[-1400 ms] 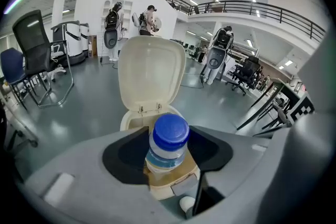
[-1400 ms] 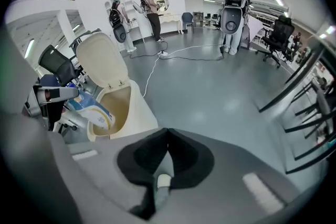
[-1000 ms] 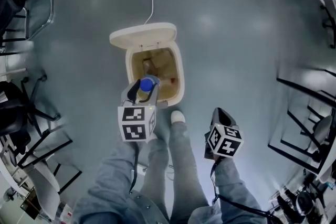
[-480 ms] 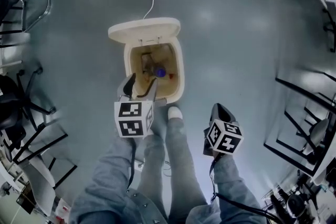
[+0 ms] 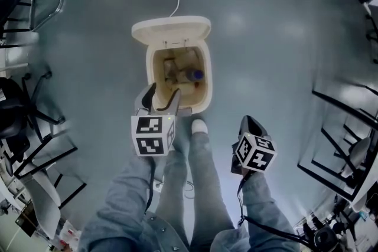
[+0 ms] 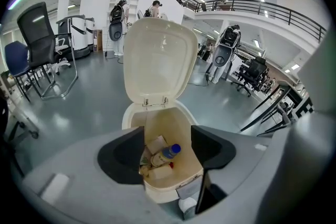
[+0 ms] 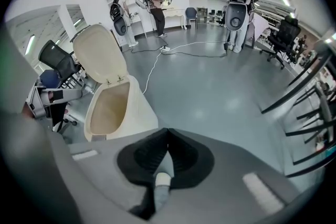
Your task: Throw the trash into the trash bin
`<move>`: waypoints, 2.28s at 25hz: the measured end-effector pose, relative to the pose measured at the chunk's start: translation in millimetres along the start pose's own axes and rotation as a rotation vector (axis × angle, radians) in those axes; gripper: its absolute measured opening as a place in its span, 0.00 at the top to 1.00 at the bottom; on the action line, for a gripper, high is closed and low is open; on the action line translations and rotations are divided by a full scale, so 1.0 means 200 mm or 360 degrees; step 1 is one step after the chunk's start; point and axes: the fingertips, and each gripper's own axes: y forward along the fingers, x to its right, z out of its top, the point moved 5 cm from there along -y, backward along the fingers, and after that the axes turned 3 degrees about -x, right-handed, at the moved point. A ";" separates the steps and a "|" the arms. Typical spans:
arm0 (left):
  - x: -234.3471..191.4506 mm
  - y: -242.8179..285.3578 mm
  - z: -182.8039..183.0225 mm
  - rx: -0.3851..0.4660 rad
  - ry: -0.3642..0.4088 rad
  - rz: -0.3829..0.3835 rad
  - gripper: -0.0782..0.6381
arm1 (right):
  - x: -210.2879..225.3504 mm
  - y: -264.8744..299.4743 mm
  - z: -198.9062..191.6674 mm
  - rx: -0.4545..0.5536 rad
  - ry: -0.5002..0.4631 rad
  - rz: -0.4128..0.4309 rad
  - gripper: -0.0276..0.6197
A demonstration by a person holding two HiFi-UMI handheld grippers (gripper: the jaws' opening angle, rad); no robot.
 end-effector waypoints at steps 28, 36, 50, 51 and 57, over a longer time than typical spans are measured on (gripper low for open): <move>0.02 -1.40 0.51 0.0536 -0.0151 0.0185 0.88 | -0.48 -1.19 0.44 0.0587 -0.0177 0.0244 0.95; -0.12 -2.12 0.77 0.0890 -0.0096 0.0339 0.88 | -0.48 -1.87 0.69 0.0921 -0.0314 0.0205 0.95; -0.08 -2.43 0.87 0.1057 -0.0158 0.0372 0.88 | -0.29 -2.24 0.78 0.1161 -0.0159 0.0105 0.95; -0.07 -2.43 0.88 0.1057 -0.0155 0.0369 0.88 | -0.28 -2.25 0.78 0.1158 -0.0164 0.0109 0.95; -0.05 -2.43 0.87 0.1051 -0.0152 0.0381 0.88 | -0.30 -2.26 0.77 0.1128 -0.0256 0.0098 0.95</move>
